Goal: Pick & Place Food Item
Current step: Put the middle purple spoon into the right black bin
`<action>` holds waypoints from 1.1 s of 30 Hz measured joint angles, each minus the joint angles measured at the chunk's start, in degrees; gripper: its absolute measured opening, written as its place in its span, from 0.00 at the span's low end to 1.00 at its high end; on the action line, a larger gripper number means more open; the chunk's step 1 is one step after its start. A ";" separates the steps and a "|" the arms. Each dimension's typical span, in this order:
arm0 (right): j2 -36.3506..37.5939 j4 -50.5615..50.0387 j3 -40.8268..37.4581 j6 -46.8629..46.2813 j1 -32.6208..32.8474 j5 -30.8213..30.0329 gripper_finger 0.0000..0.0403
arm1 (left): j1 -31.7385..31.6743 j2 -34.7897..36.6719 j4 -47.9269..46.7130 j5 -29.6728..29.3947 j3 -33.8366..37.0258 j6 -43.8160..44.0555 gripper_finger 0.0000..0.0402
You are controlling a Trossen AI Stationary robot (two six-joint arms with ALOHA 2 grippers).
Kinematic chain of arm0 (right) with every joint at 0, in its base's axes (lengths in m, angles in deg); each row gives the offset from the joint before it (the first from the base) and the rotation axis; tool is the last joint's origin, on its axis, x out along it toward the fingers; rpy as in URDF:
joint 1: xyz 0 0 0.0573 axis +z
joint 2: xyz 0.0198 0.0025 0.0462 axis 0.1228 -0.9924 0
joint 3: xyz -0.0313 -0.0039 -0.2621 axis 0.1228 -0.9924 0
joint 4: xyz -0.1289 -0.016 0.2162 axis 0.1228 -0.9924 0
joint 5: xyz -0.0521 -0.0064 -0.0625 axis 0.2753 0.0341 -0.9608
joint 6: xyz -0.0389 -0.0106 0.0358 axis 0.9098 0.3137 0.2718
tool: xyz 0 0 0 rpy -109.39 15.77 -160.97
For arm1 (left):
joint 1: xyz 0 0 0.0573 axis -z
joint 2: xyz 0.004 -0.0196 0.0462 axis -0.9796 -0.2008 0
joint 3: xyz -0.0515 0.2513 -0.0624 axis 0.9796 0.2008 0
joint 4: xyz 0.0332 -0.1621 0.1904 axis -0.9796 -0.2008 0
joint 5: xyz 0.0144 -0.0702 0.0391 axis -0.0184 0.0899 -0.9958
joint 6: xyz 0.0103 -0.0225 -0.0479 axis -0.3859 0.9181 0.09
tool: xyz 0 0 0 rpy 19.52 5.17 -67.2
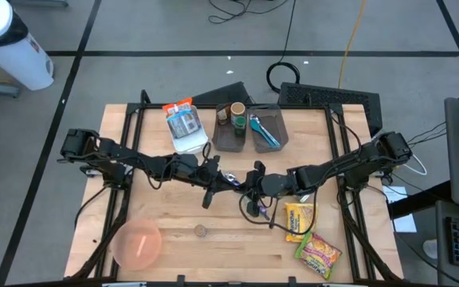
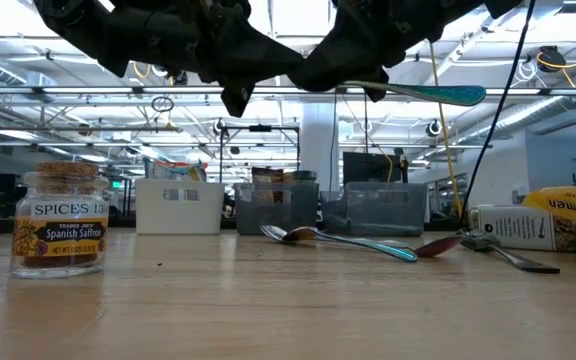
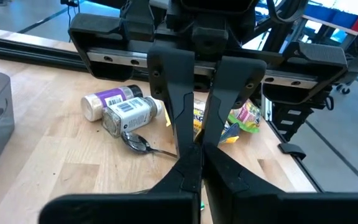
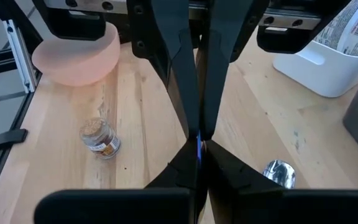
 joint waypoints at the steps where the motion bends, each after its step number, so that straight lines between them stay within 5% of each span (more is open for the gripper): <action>1: 0.00 0.02 0.00 0.02 0.00 0.00 0.01 | 0.00 0.00 -0.14 -0.06 -0.02 -0.10 0.02; 20: 0.00 0.22 0.00 0.53 -0.44 0.22 0.07 | -0.09 0.00 -0.55 -0.88 -0.02 -0.79 0.00; 33: 0.00 0.83 0.00 0.66 -0.42 0.34 0.41 | -0.13 0.00 -1.42 -2.88 0.04 -0.82 0.00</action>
